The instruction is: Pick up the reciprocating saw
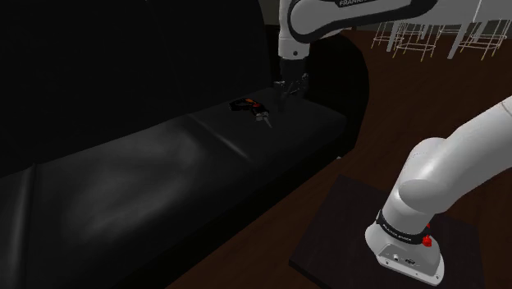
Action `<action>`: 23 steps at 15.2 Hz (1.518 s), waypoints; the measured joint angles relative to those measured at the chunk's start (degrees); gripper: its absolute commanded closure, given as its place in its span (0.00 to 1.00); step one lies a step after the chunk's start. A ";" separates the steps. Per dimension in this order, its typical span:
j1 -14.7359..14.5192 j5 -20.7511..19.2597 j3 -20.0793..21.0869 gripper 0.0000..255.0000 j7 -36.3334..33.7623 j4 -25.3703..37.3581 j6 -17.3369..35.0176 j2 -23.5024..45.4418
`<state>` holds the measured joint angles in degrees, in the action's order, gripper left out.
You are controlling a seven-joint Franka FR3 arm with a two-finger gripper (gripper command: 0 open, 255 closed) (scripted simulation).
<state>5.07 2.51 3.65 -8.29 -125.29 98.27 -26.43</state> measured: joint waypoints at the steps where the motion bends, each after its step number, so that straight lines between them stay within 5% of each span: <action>1: 0.25 -0.30 0.28 0.00 -0.82 1.72 0.90 2.68; 11: 3.03 -4.61 -0.15 0.00 -6.21 17.97 5.52 24.09; 17: 3.86 -6.83 -1.20 0.00 -8.95 31.91 3.78 36.65; 23: 3.88 -7.18 -1.34 0.00 -9.67 30.33 7.57 38.90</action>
<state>8.94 -4.67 2.31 -17.97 -94.96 105.84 12.47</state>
